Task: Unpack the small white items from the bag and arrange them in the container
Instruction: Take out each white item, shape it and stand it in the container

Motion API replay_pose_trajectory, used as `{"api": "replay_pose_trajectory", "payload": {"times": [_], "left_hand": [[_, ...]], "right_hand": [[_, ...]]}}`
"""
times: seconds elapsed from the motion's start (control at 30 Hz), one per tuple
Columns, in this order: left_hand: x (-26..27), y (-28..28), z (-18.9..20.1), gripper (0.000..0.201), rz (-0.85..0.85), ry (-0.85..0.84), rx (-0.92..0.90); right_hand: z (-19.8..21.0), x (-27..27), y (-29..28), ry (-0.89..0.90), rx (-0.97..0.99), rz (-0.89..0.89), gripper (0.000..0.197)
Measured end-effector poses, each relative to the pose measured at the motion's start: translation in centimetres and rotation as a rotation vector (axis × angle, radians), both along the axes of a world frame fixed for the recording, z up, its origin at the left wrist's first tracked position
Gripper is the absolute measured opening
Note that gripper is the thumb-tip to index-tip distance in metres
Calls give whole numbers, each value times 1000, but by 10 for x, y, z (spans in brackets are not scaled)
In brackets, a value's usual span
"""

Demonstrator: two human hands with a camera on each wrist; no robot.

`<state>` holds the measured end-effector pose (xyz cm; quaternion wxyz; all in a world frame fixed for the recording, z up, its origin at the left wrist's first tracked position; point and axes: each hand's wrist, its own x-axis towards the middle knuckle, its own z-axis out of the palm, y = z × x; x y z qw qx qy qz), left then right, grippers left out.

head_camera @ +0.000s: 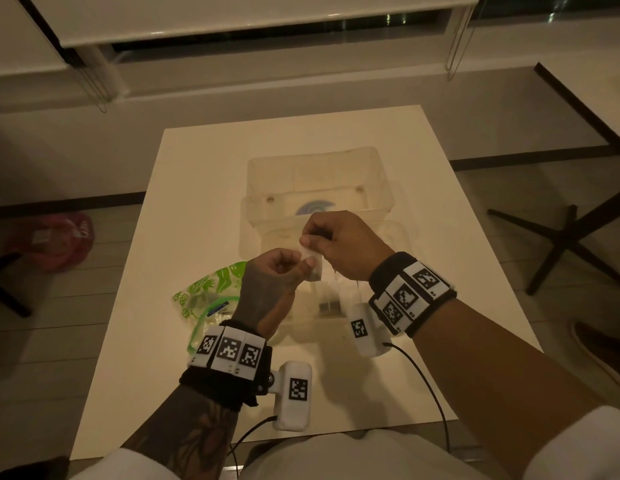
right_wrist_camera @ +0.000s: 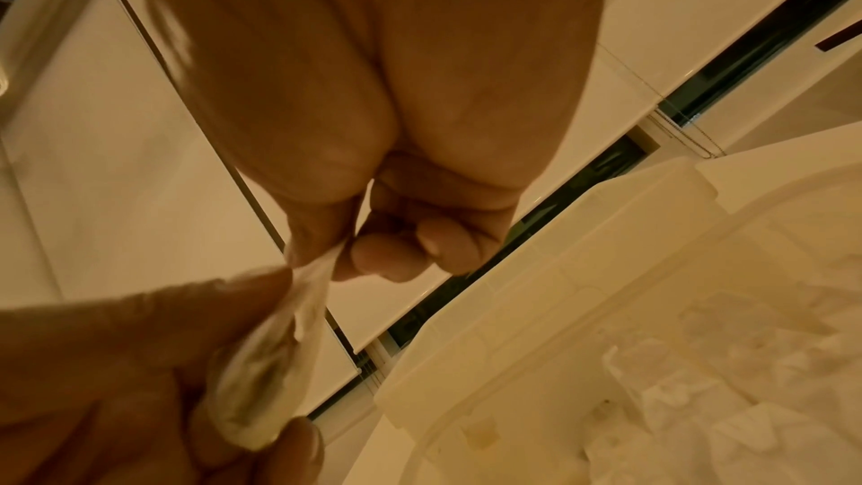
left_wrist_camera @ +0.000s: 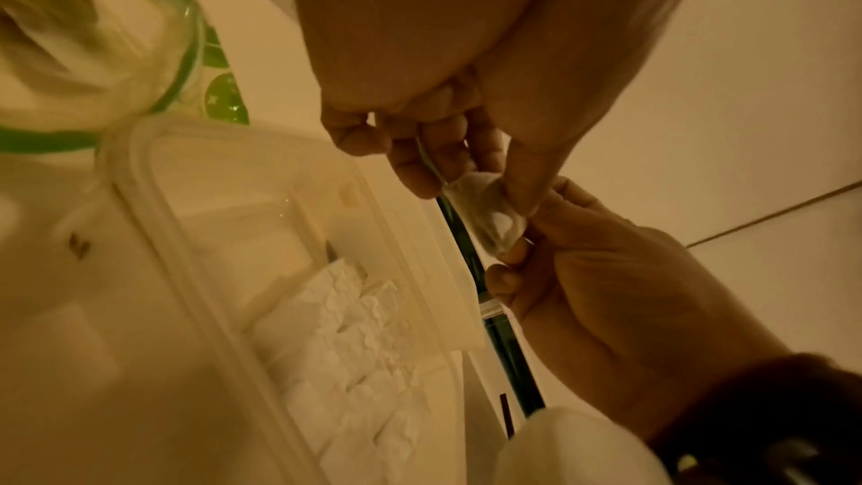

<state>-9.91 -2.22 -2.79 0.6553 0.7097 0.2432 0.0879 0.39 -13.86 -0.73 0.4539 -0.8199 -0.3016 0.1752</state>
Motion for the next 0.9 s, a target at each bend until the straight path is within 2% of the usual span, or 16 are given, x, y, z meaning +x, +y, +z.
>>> {"api": "replay_pose_trajectory", "payload": {"times": [0.1,0.2,0.3,0.4,0.53,0.63,0.7,0.8,0.9], "left_hand": [[-2,1,0,23,-23,-6,-99],[-2,1,3,14,-46,-13,-117],[-2,2,5,11,-108,61,-153],[-3,3,4,18,-201,131,-220],[-2,3,6,30,-221,156,-368],[-2,7,4,32,-255,154,-323],[-3,9,2,27,-245,126,-262],[-3,10,2,8,-200,72,-189],[-2,6,6,8,-272,83,-208]], "right_hand": [[1,1,-1,2,16,-4,11],[3,-1,-1,1,31,-5,10],[5,-3,-2,13,47,15,11],[8,-3,-3,29,48,47,10],[13,-4,-3,75,55,72,11],[12,-3,-5,60,23,85,12],[12,-1,-7,67,18,76,15],[13,0,-9,55,13,53,20],[14,0,-7,52,12,65,16]]}}
